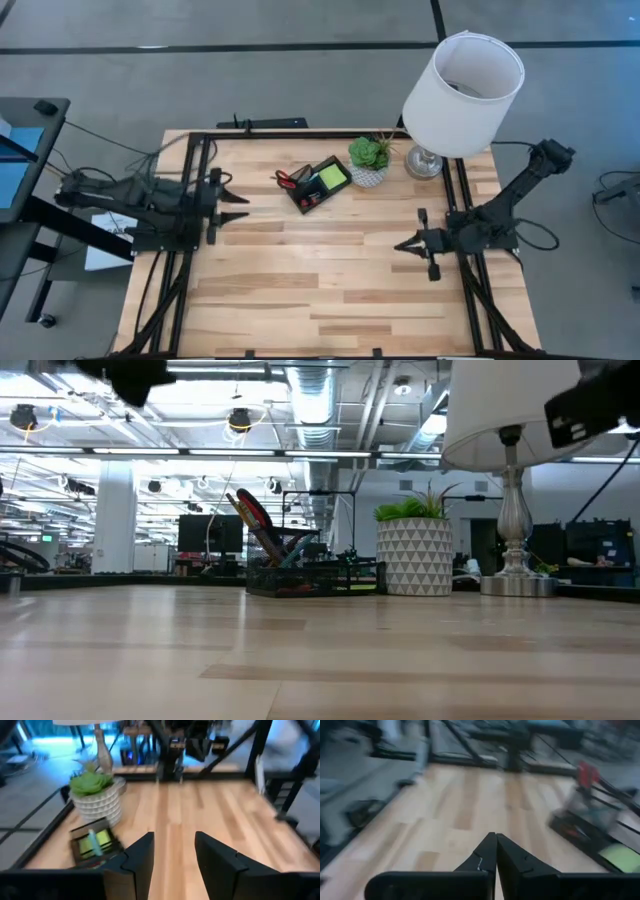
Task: Pick and place office supplies into organizer
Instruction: Return to Home Position
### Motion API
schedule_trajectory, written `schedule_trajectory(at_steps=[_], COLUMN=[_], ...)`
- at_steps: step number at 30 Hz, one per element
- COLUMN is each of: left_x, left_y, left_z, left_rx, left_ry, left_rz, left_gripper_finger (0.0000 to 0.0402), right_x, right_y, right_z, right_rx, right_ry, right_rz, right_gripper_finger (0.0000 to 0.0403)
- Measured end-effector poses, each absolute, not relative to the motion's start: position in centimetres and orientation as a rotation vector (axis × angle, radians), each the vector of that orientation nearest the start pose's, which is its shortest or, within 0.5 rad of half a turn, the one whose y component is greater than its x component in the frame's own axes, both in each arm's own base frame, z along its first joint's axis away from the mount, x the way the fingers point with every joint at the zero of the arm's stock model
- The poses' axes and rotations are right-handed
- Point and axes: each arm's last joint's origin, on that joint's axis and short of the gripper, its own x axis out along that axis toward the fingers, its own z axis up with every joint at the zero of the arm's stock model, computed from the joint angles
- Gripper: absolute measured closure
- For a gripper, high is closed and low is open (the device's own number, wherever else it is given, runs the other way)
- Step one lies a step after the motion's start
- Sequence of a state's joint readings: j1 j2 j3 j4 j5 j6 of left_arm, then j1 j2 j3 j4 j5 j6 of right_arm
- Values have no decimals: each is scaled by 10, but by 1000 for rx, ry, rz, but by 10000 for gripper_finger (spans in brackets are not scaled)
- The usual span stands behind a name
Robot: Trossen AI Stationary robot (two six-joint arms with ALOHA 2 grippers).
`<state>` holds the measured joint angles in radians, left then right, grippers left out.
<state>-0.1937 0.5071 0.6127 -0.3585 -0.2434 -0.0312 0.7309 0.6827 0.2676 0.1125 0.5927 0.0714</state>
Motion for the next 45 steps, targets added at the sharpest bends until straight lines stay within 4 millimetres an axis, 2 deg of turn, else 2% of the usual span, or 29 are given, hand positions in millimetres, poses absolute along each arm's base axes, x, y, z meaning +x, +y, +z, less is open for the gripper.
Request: schedule_trajectory(at_steps=[3,5,7,10,15,19,24,27,32,38,45], left_x=[114,112,111,109,97,83,81,81,81,81,82], left_y=[-18,-20,-21,-21,-18,-15,-13,-12,-11,-12,-12], left_z=[258,243,230,218,220,216,213,210,212,216,211], left_rx=[-30,-60,-72,-60,-9,56,76,93,119,26,-68], left_ry=[141,60,0,-40,-82,-84,-50,-17,-39,-80,-27], left_rz=[-9,-81,-127,-144,-146,-134,-80,-56,-6,-36,-35], left_gripper_finger=[264,264,265,265,265,265,265,265,265,265,265], right_x=[116,111,106,99,79,69,71,74,82,84,85], right_y=[85,81,74,61,41,32,34,34,37,32,29], right_z=[206,216,222,220,220,214,211,197,181,186,182], right_rx=[-134,-167,-193,-225,-145,-124,-137,-187,-174,-49,-73], right_ry=[132,42,-11,19,7,35,41,68,29,-16,29], right_rz=[272,348,347,285,227,211,211,182,161,70,34], right_gripper_finger=[399,399,399,399,399,399,399,399,399,399,376])
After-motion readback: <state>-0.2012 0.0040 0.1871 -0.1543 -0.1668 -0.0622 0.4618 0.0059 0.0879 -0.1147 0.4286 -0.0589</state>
